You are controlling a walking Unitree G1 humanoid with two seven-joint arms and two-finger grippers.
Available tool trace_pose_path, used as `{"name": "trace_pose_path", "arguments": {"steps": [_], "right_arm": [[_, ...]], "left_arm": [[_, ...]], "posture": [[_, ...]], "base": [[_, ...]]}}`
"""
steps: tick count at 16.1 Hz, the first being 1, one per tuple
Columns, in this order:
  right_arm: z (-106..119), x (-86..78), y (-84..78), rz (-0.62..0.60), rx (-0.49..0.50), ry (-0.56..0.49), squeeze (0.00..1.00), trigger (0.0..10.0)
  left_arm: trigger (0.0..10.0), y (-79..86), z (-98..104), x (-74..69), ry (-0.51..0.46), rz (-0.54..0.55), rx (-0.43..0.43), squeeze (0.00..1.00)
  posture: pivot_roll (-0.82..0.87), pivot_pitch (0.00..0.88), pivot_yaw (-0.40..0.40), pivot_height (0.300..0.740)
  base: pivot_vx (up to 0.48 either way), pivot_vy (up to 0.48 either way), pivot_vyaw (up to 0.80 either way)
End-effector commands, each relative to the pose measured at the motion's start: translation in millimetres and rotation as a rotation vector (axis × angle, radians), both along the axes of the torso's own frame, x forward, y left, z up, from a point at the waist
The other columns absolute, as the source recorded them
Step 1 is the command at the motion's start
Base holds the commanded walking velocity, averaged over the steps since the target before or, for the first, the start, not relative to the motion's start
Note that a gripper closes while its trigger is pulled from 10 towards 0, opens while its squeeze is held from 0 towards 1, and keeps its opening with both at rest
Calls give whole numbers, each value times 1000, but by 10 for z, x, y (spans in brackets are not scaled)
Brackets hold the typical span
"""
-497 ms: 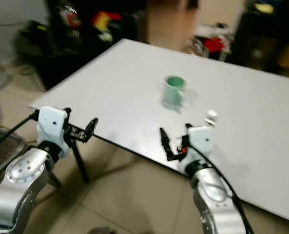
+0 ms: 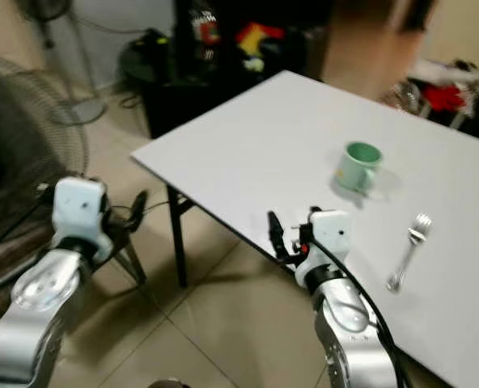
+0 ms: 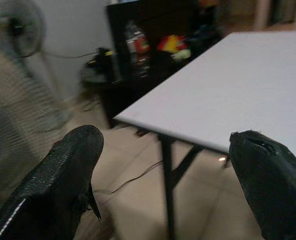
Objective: Setting the table
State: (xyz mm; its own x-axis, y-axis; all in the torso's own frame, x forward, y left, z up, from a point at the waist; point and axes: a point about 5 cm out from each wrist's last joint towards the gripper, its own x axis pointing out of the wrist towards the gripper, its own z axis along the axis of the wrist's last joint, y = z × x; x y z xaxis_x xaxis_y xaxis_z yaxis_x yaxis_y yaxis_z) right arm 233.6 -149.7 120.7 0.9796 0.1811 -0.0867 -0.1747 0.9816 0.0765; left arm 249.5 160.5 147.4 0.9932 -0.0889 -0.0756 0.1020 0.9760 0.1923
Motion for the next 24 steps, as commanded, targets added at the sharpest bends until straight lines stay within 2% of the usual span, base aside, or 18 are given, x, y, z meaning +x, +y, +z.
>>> {"name": "trace_pose_path", "arguments": {"steps": [1, 3, 5, 6, 7, 8, 10, 12, 13, 16, 17, 19, 21, 24], "right_arm": [[40, -5, -91, -22, 8, -19, 0, 10000], [7, 11, -79, -21, -29, -15, 0, 10000], [28, 9, -71, -15, -25, -27, 0, 10000], [14, 11, -86, -19, -26, -25, 0, 10000], [6, 11, -93, -18, -20, -23, 0, 10000], [9, 17, -77, -13, -4, -21, 0, 10000], [-6, 34, -49, -17, 1, -13, 0, 10000], [21, 26, -59, -12, 1, -22, 0, 10000], [16, 27, -69, -14, -2, -22, 0, 10000], [9, 24, -45, 17, 24, -13, 0, 10000], [19, 18, 2, 43, 50, 4, 0, 10000], [15, 9, 13, 64, 63, 17, 0, 10000], [3, 17, 42, 89, 63, 16, 0, 10000], [30, 52, 143, 159, 57, 3, 0, 10000]], "left_arm": [[10000, -37, 38, -5, -28, -14, 3, 0], [10000, 0, 66, 15, -43, 24, -29, 0], [10000, -11, 85, 67, -52, 24, -6, 0], [10000, 14, 103, 70, -42, 24, 9, 0], [10000, -1, 99, 64, -24, -3, -12, 0], [10000, 5, 131, 56, -42, 13, 8, 0], [10000, 22, 92, 50, -4, 40, -43, 0], [10000, 3, 85, 87, 25, -34, -92, 0], [10000, 50, 107, 110, -21, -20, -59, 0], [10000, 82, 109, 72, 1, -47, -78, 0], [10000, 82, 95, 46, 19, -32, -112, 0], [10000, 20, 95, 14, 10, -74, -108, 0], [10000, 12, 107, -10, 1, -81, -110, 0], [10000, 9, 125, -23, -14, -91, -104, 0]], "posture": [[106, 0, -20, 740], [98, 0, -7, 740], [87, 0, 1, 740], [88, 0, 0, 740], [95, 0, -5, 740], [100, 0, -16, 740], [84, 0, -4, 740], [81, 0, -12, 740], [87, 0, -14, 740], [90, 0, -20, 740], [80, 0, -11, 740], [80, 0, -11, 740], [109, 0, -46, 740], [107, 0, -38, 740]], "base": [[0, 0, 800], [0, 0, 800], [0, 0, 800], [0, 0, 800], [0, 0, 800], [0, 0, 800], [0, 0, 800], [0, 0, 800], [0, 0, 800], [0, 0, 800], [0, 0, 800], [0, 0, 800], [0, 0, 800], [0, 0, 800]]}}
